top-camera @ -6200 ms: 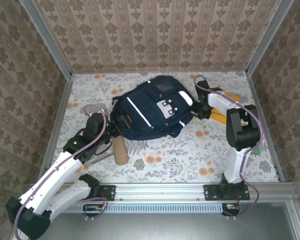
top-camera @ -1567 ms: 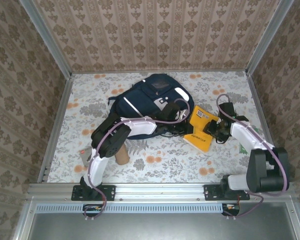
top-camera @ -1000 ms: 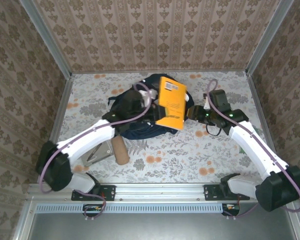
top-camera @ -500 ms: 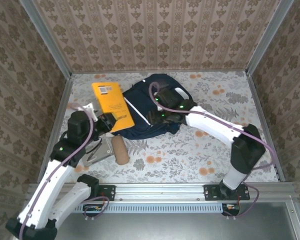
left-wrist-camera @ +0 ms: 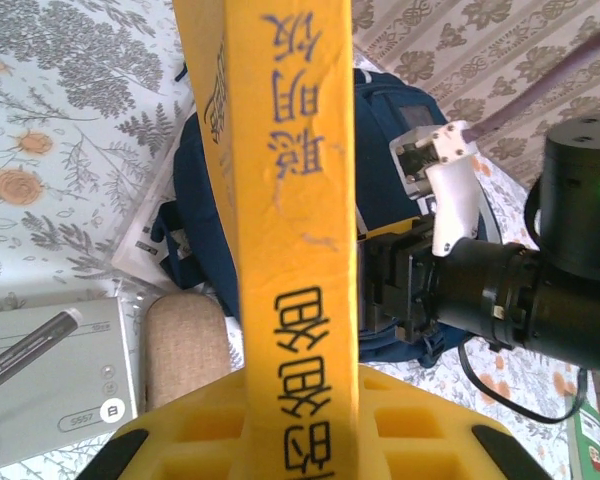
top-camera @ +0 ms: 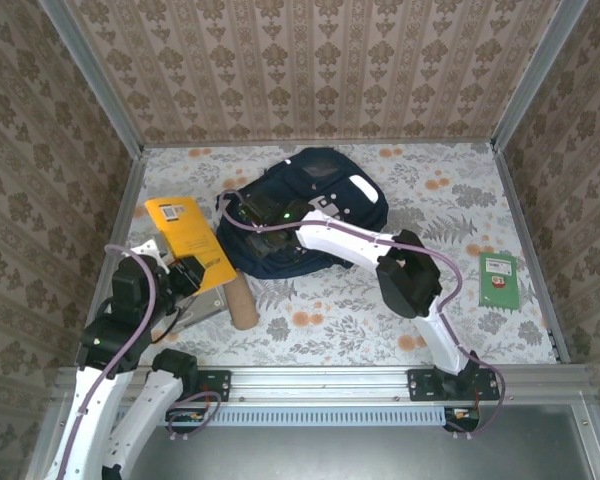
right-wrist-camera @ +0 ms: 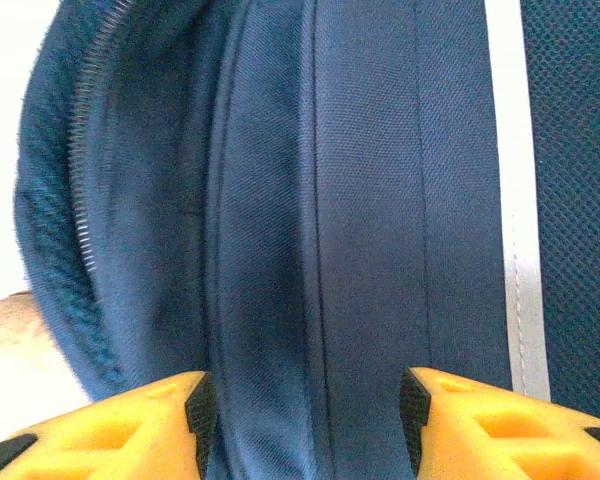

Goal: Pack books, pencil case, and school supplies into a backpack

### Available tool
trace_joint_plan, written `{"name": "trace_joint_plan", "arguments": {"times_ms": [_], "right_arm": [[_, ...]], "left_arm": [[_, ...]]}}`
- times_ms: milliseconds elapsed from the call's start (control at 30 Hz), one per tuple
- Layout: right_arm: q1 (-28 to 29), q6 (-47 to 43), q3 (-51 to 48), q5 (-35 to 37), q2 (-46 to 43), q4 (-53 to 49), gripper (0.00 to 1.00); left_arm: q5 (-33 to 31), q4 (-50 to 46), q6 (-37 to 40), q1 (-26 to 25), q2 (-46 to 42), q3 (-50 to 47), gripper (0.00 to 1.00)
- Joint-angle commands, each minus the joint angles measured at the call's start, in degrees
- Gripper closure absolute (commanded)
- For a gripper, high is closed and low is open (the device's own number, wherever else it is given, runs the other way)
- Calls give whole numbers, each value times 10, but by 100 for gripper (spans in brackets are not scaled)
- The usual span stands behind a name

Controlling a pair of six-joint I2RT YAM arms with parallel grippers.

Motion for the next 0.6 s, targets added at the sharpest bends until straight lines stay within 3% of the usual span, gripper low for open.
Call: {"name": "trace_joint_plan", "arguments": {"times_ms": [0, 100, 200, 367, 567], "right_arm": [[-3, -35, 40, 55, 33, -50, 45], [-4, -40, 41, 78, 48, -53, 47], [-4, -41, 37, 85, 51, -52, 58], [-4, -43, 35, 97, 39, -55, 100], [-4, -30, 35, 104, -34, -51, 100]], "left_arm": [[-12, 8, 14, 5, -12, 16, 100], [-12, 8, 12, 5, -15, 15, 100], [-11, 8, 13, 5, -16, 15, 100], [1, 22, 13, 6, -11, 7, 100], [16, 59, 3, 6, 2, -13, 100]]}}
